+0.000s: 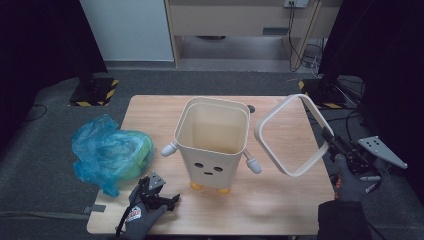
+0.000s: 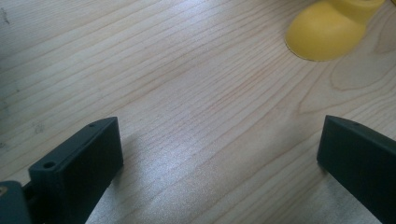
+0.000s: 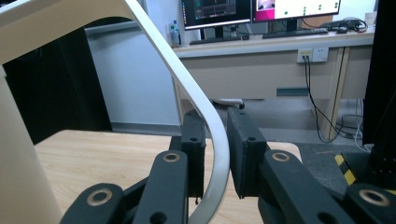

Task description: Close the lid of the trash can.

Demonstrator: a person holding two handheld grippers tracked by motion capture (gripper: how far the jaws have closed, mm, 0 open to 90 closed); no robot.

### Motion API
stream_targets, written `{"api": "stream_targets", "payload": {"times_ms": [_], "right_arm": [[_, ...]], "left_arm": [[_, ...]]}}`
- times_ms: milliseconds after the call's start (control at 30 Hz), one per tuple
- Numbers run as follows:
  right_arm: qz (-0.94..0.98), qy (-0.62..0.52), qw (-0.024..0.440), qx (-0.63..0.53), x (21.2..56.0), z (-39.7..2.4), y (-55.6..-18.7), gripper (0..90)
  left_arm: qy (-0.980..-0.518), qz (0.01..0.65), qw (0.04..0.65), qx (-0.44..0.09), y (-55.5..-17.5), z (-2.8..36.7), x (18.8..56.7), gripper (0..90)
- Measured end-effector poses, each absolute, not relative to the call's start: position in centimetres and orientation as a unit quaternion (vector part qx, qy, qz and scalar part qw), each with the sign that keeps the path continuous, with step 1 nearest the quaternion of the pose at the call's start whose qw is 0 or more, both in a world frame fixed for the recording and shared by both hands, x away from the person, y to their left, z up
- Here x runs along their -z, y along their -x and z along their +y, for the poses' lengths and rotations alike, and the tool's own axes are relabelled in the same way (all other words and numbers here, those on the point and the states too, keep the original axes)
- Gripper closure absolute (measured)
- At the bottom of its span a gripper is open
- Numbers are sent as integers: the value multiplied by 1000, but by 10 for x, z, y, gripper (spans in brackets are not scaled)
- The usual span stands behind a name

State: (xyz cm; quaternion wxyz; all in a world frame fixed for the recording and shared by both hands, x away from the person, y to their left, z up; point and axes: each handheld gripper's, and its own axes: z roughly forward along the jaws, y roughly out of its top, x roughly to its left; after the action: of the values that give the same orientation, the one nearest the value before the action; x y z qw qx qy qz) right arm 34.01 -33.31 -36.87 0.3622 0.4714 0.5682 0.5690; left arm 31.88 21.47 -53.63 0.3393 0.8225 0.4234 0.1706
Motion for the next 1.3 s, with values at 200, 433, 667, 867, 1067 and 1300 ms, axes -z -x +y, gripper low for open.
{"api": "stream_targets", "payload": {"times_ms": [200,433,667,867,1067,1300], "right_arm": [[560,-461,365,-584,359,-331,-335,776],[555,-444,368,-600,348,-327,-329,775],[547,-428,369,-617,337,-324,-324,775],[545,-416,356,-635,331,-320,-322,775],[556,-407,346,-637,328,-310,-325,775],[562,-399,331,-644,325,-300,-328,776]], "left_arm": [[-823,423,339,-171,-319,215,536,0],[-823,423,339,-171,-319,215,536,0],[-823,423,339,-171,-319,215,536,0],[-823,423,339,-171,-319,215,536,0],[-823,423,339,-171,-319,215,536,0],[-824,422,338,-170,-319,215,536,0]]}}
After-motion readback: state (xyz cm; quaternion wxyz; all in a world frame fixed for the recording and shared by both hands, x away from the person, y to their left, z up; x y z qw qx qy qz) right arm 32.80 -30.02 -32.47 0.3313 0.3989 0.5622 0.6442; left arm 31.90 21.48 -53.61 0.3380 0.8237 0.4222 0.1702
